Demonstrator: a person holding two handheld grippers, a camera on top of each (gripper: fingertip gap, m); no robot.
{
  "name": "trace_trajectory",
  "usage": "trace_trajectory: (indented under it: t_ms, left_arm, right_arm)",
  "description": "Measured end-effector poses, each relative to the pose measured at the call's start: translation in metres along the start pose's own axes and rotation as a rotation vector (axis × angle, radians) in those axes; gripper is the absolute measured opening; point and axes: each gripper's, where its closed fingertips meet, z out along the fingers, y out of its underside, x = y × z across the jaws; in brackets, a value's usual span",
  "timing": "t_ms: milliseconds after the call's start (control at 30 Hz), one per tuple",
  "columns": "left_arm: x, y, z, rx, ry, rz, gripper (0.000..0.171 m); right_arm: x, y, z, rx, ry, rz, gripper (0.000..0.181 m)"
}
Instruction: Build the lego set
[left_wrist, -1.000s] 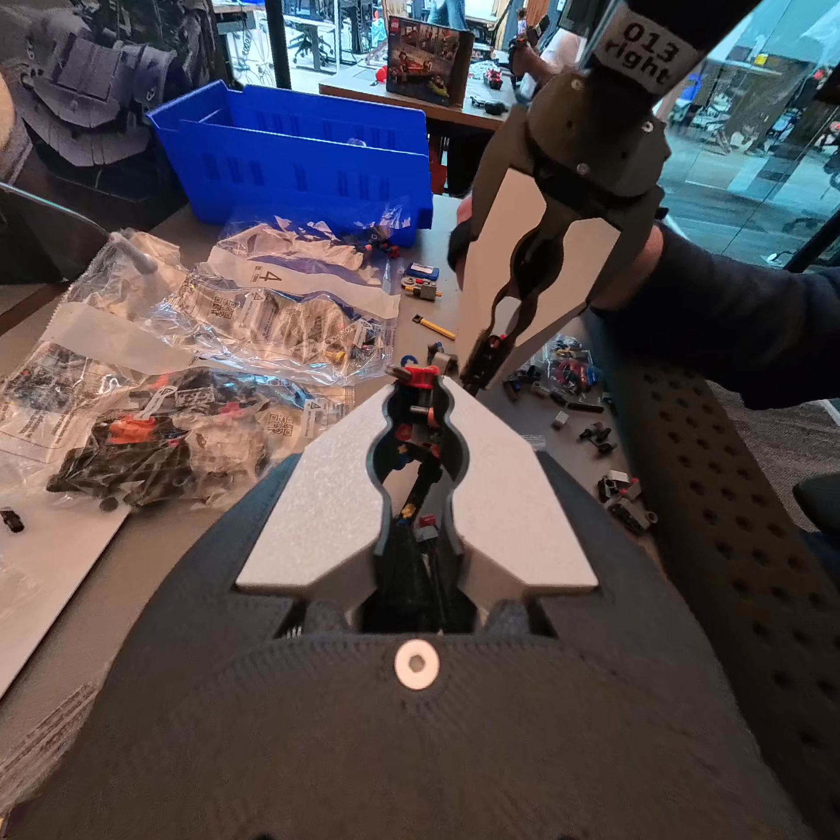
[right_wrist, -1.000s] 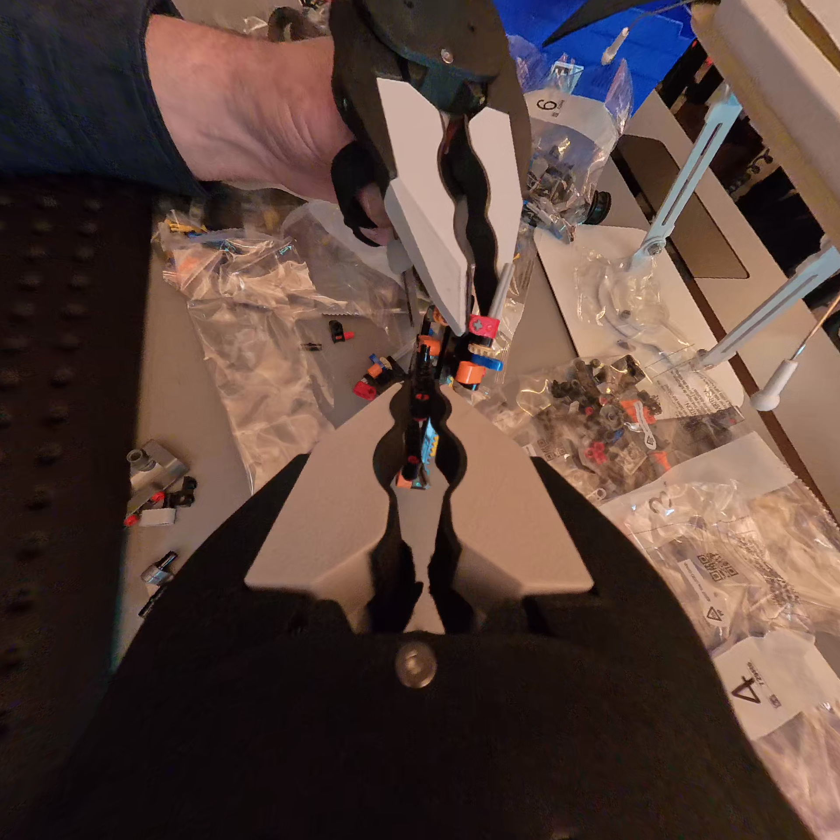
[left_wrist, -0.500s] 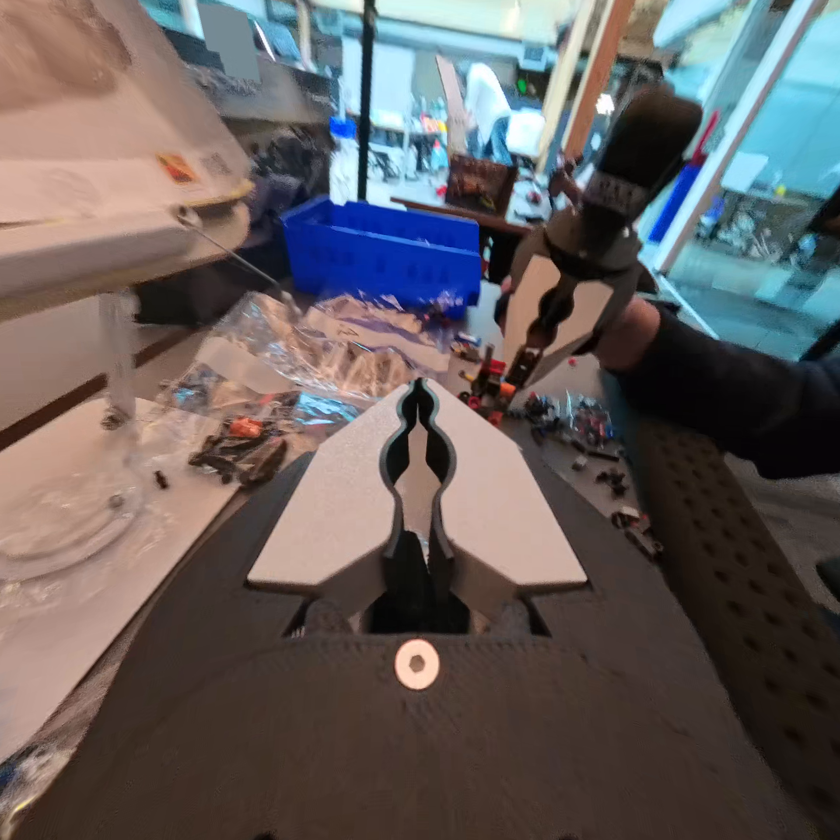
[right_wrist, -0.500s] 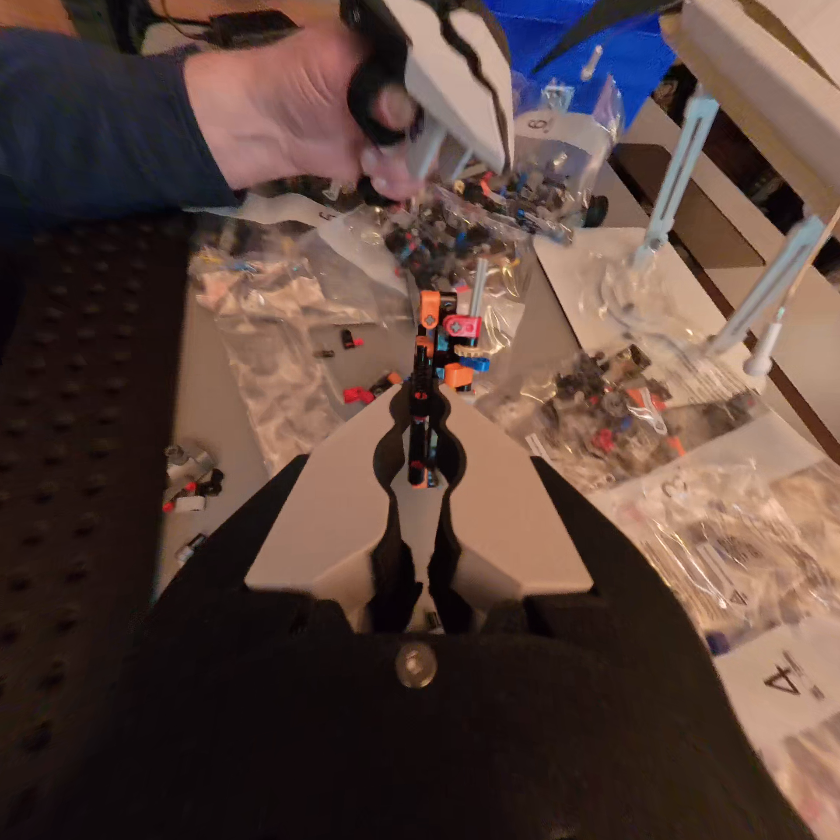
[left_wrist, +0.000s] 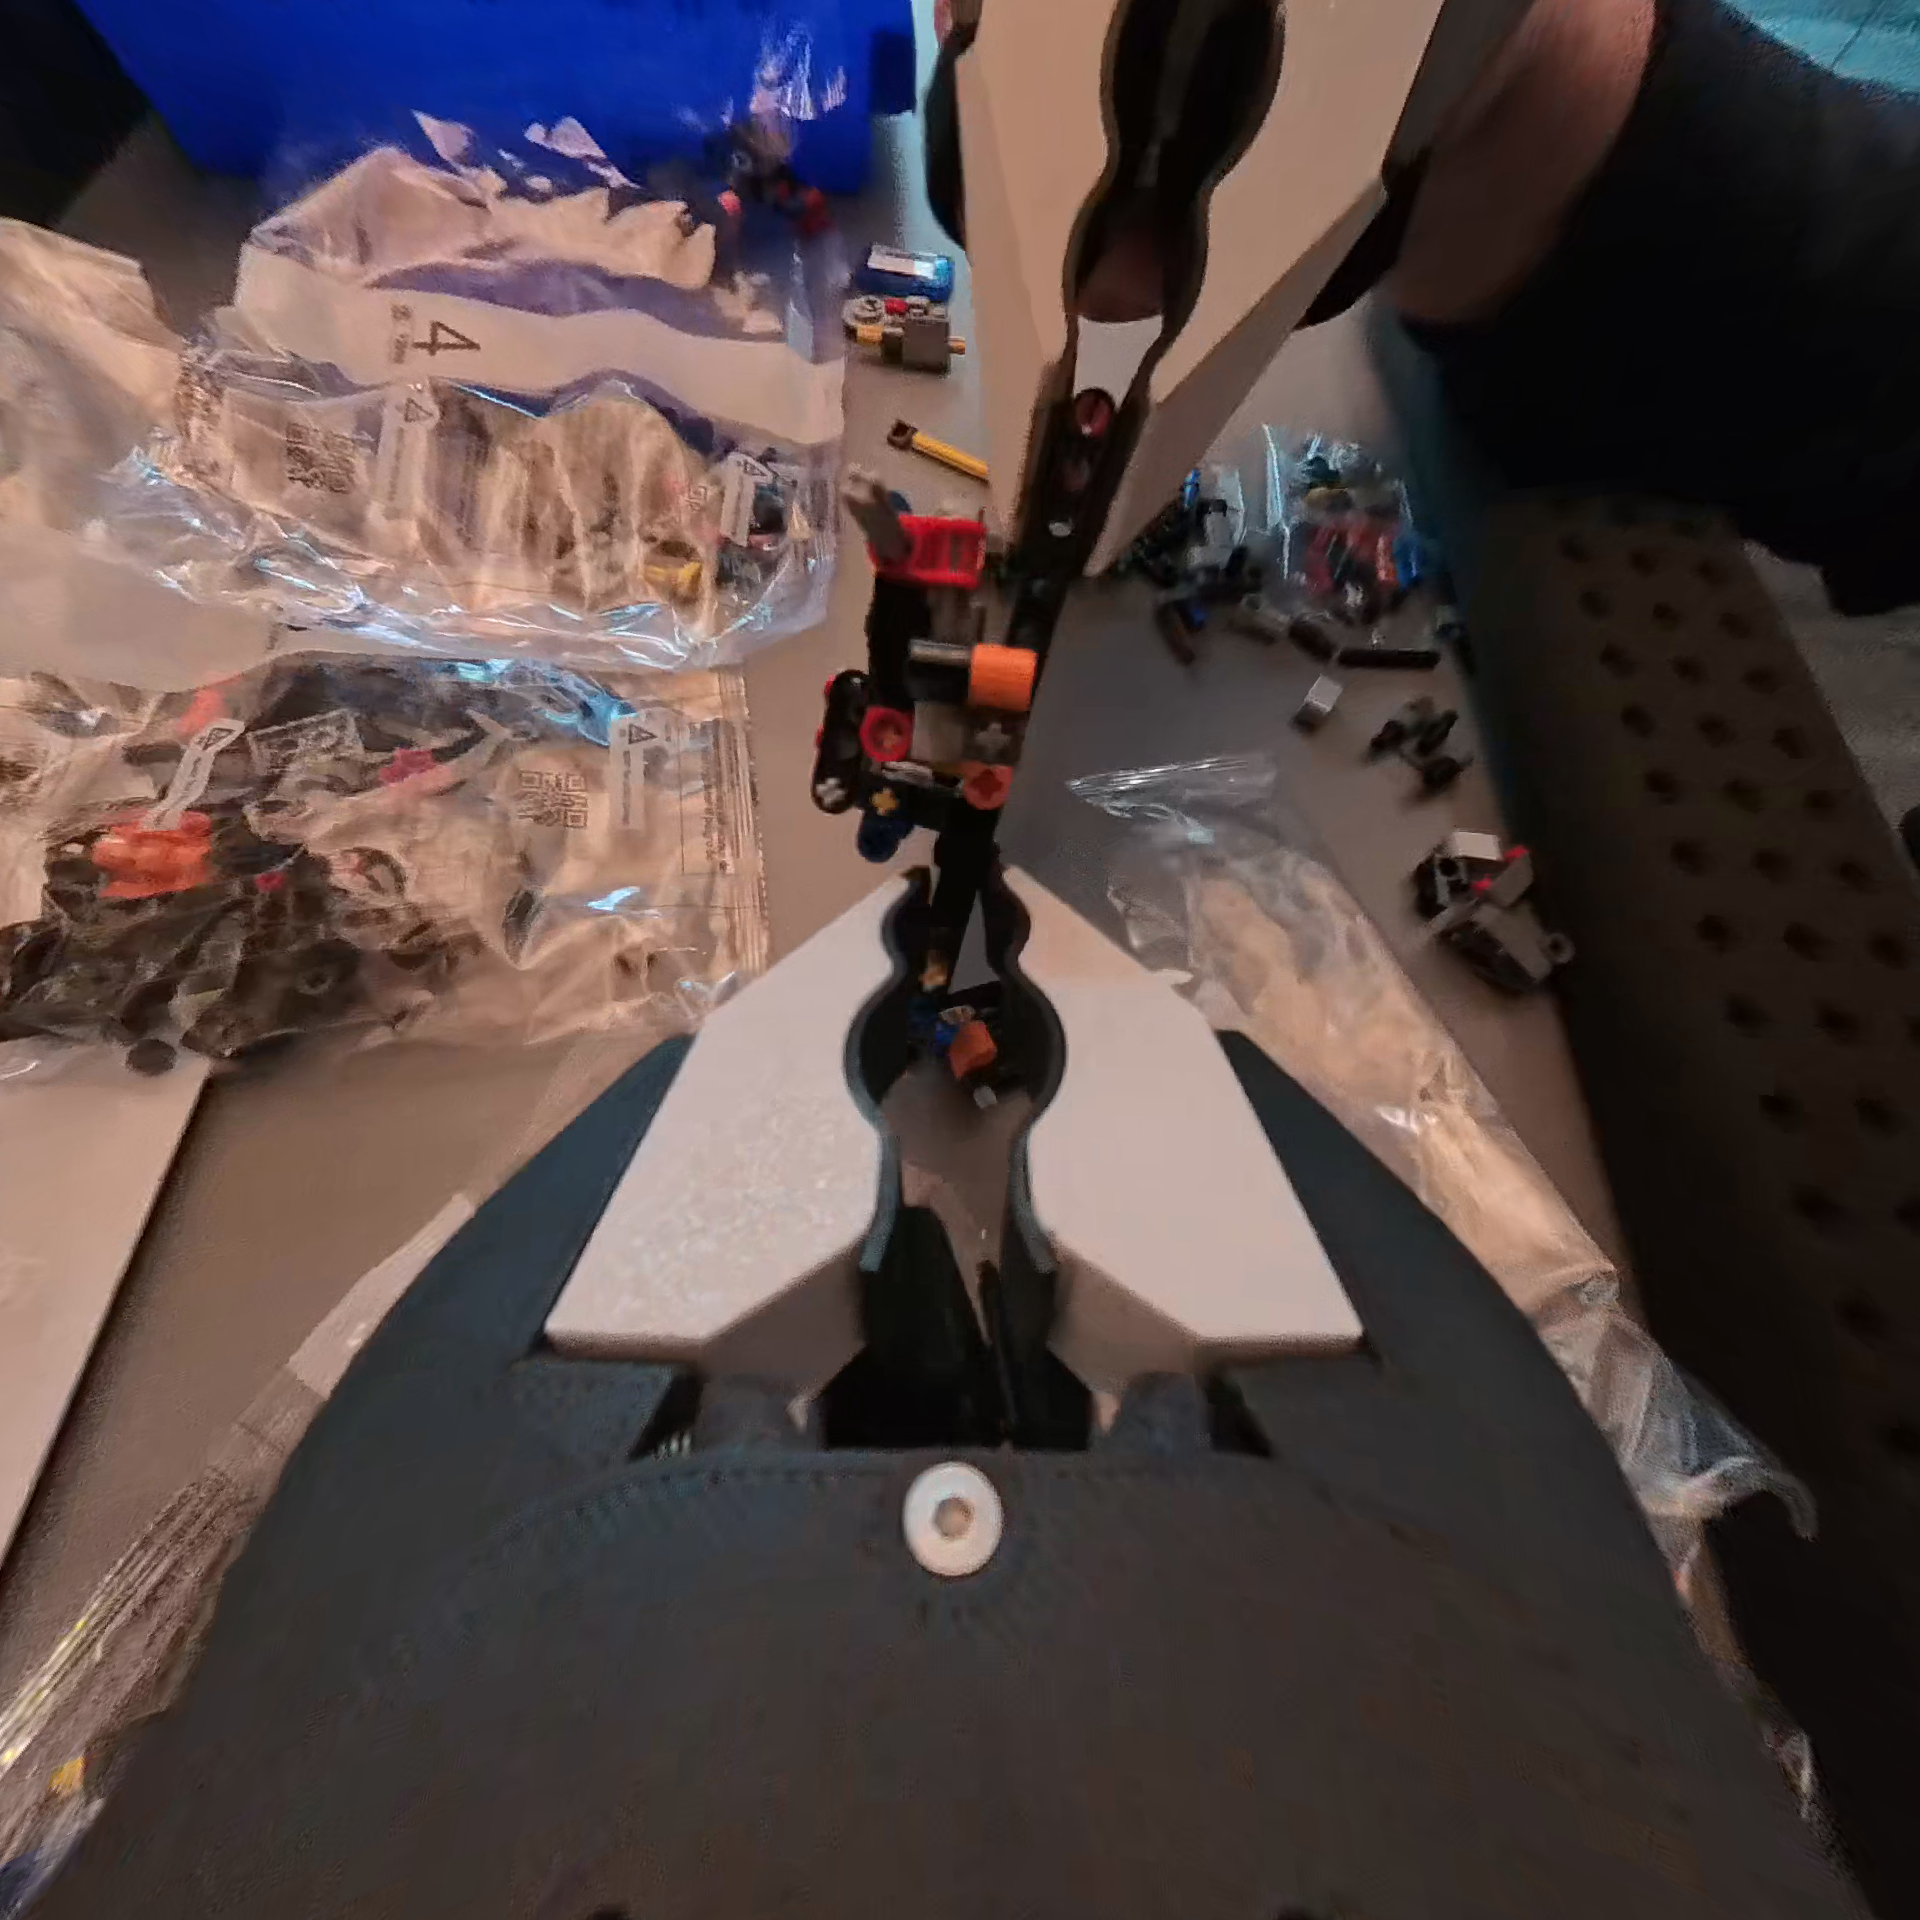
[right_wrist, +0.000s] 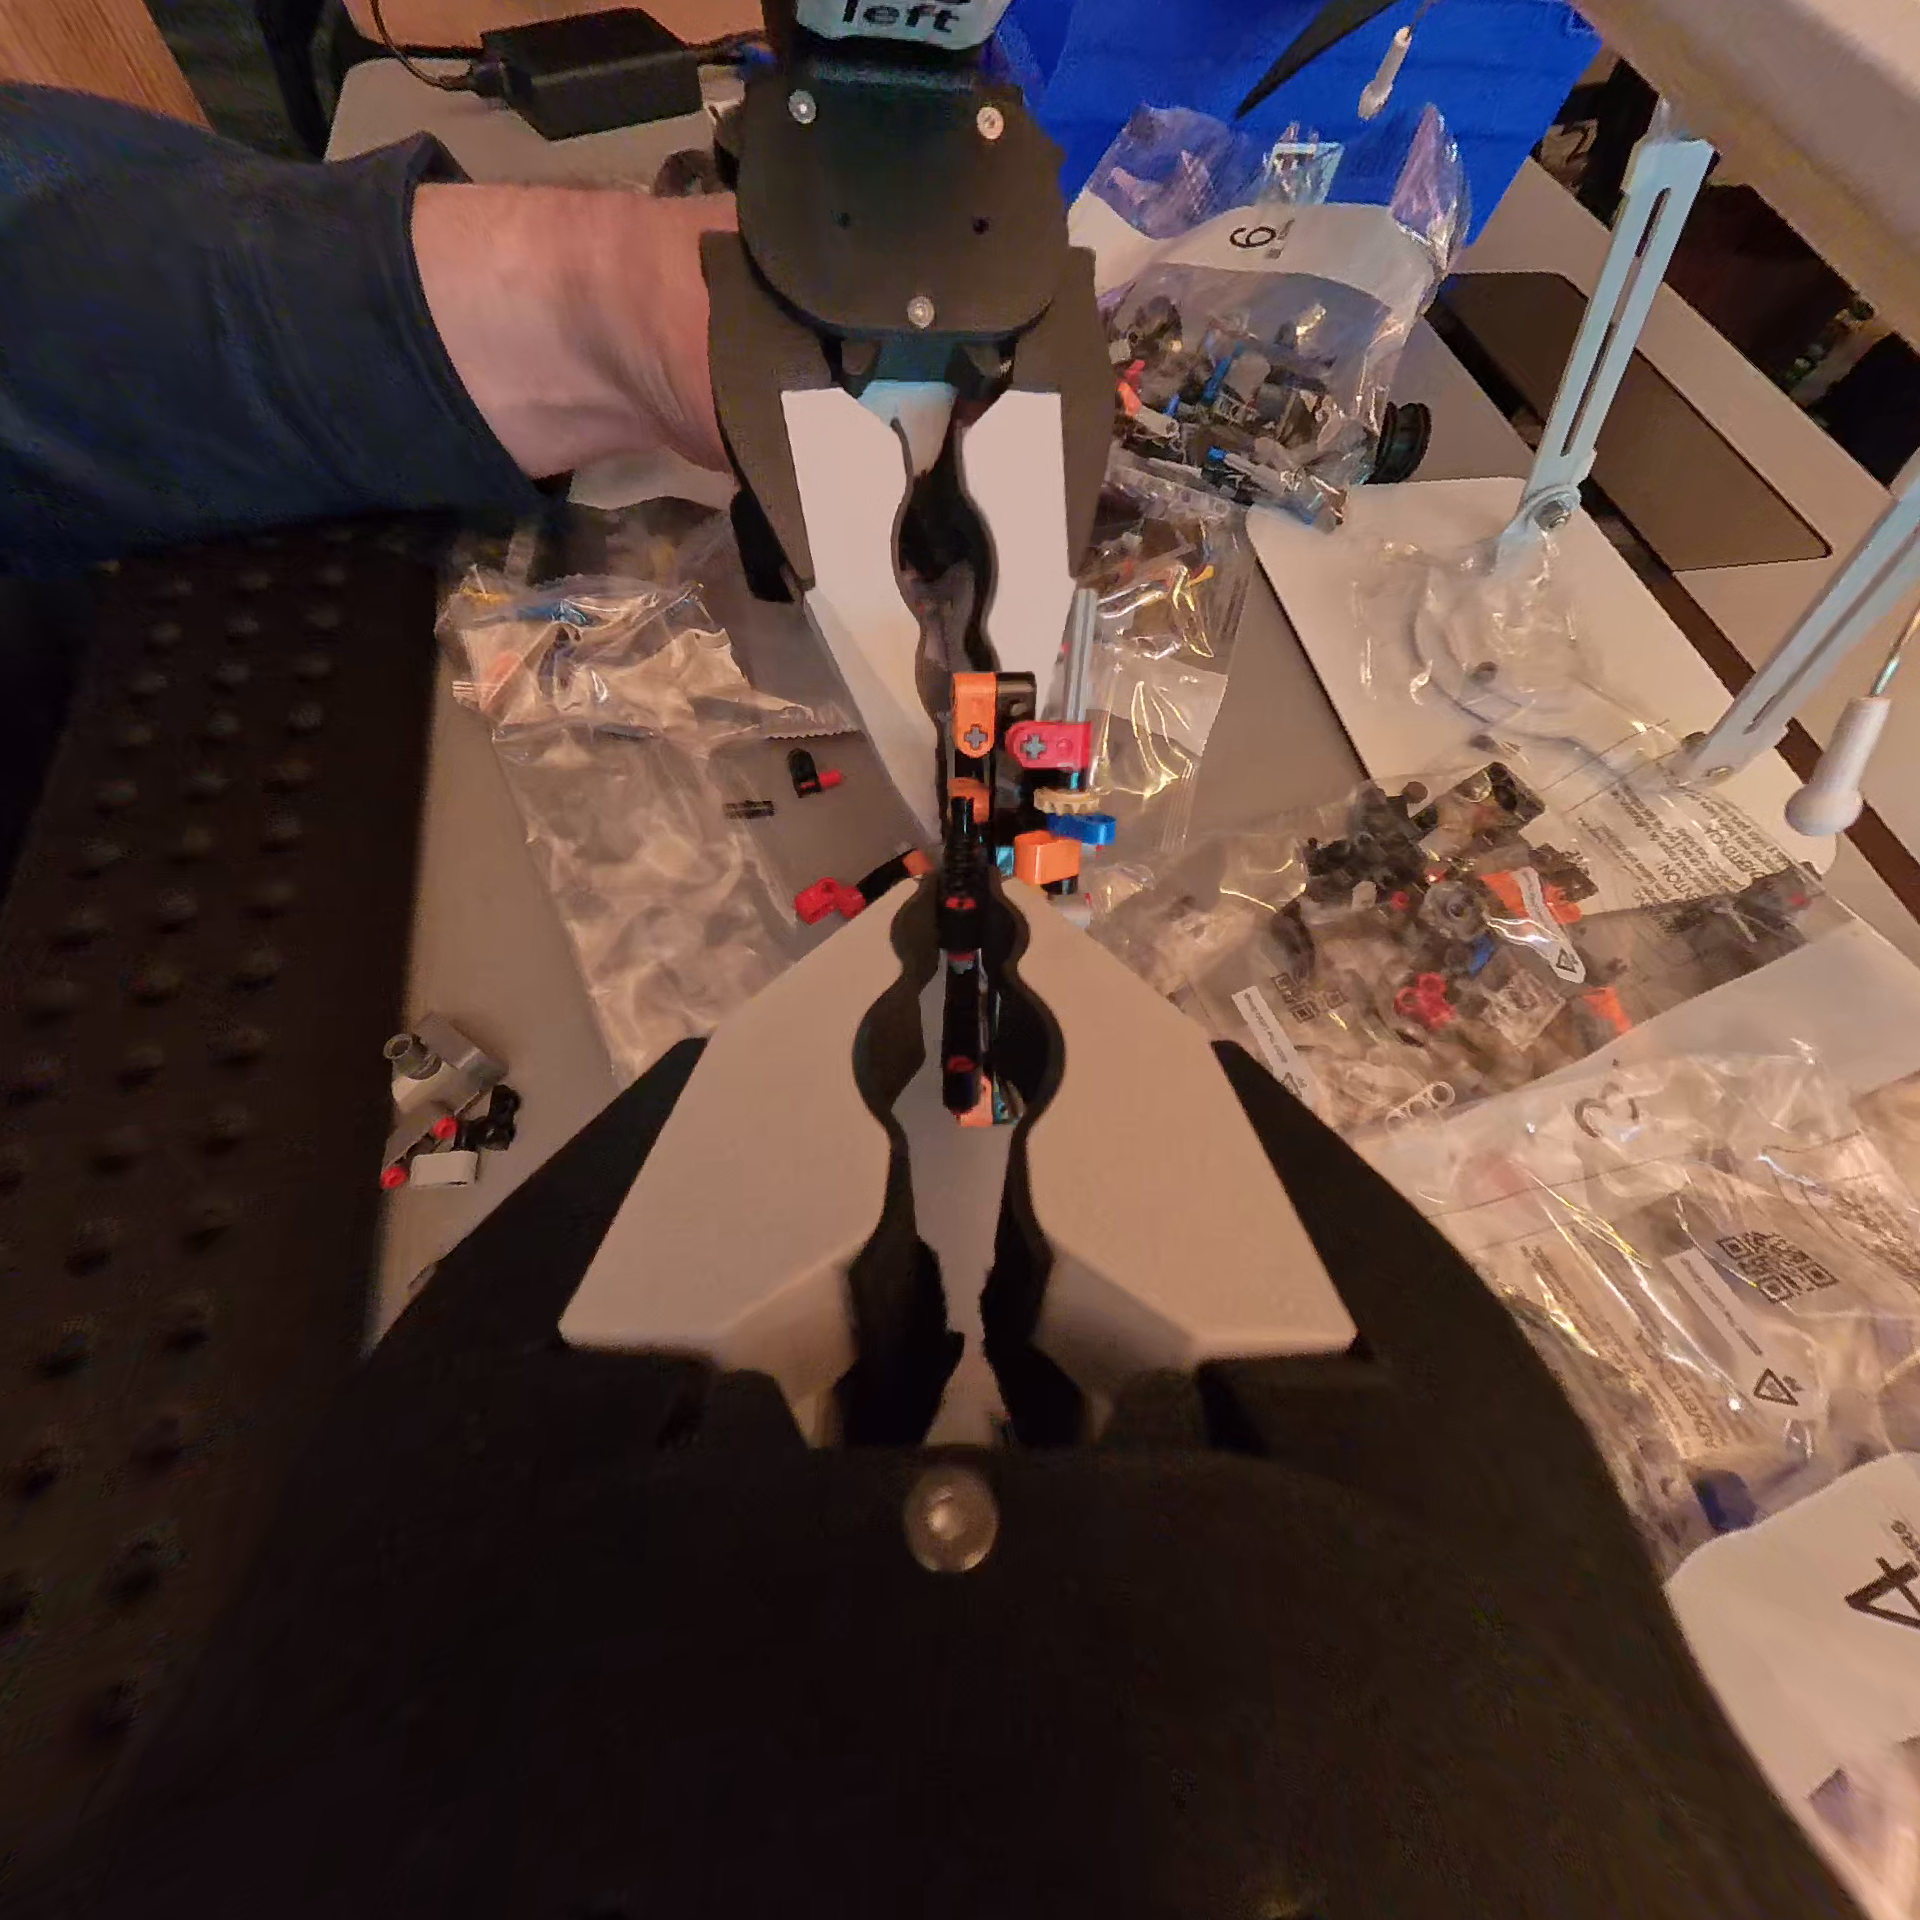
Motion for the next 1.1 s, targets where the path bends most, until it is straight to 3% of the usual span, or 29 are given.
trace_trajectory:
  t_ms: [567,867,1100]
  left_arm:
    - [0.008,-0.024,-0.023,0.161,0.061,0.005,0.007]
    - [0.011,-0.012,-0.014,0.084,0.063,0.022,0.007]
    - [0.015,-0.026,-0.013,0.135,0.045,0.074,0.025]
  right_arm:
    - [-0.003,-0.002,-0.011,0.017,-0.017,-0.027,0.005]
    - [-0.005,0.007,-0.005,-0.025,-0.049,0.001,0.005]
    - [-0.009,0.007,0.000,-0.035,-0.065,0.006,0.004]
